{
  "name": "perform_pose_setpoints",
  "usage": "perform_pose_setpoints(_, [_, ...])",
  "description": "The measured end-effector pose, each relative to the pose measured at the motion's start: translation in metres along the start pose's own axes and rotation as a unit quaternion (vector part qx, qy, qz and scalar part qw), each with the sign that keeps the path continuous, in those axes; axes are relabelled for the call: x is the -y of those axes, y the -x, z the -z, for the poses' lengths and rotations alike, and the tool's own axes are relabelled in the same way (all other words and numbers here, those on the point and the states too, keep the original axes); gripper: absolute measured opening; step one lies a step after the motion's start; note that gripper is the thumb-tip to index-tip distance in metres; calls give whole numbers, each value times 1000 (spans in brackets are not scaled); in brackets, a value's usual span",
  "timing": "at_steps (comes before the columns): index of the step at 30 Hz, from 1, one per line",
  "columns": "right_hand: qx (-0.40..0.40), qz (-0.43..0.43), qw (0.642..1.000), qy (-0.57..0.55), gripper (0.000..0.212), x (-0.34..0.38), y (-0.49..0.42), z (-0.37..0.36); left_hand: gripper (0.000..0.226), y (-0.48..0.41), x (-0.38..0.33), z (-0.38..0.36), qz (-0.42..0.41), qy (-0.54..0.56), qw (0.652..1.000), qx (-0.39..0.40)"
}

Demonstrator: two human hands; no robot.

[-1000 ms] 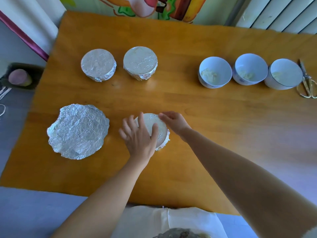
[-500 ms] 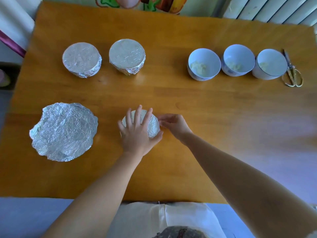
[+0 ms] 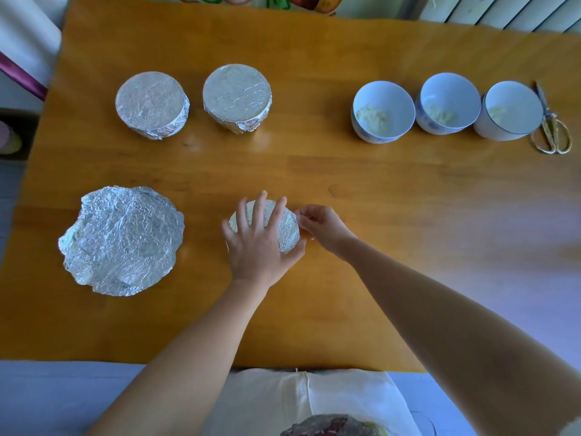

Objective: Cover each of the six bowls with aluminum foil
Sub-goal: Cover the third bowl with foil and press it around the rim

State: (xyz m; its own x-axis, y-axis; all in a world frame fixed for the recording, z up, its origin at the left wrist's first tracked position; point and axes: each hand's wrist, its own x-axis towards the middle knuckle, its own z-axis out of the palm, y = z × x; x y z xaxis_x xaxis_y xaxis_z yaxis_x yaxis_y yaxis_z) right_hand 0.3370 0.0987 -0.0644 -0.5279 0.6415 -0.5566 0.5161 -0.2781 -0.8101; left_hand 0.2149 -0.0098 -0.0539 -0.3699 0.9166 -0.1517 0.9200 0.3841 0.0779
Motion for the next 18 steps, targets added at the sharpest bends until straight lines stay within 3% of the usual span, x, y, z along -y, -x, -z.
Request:
perform_pose_setpoints(5, [36, -46, 998, 35, 16, 13, -6, 11, 83, 0, 0, 1, 0, -5, 1000, -4])
perform_pose_setpoints(9, [61, -84, 993, 59, 8, 19, -13, 14, 82, 0, 0, 1, -1, -2, 1000, -3])
perform_pose_setpoints(13, [14, -102, 995, 7, 4, 22, -11, 12, 83, -1, -1, 1, 1, -4, 1000, -1])
perform_pose_setpoints(18, [-24, -74, 996, 38, 14, 24, -8, 10, 83, -1, -1, 1, 1, -2, 1000, -3])
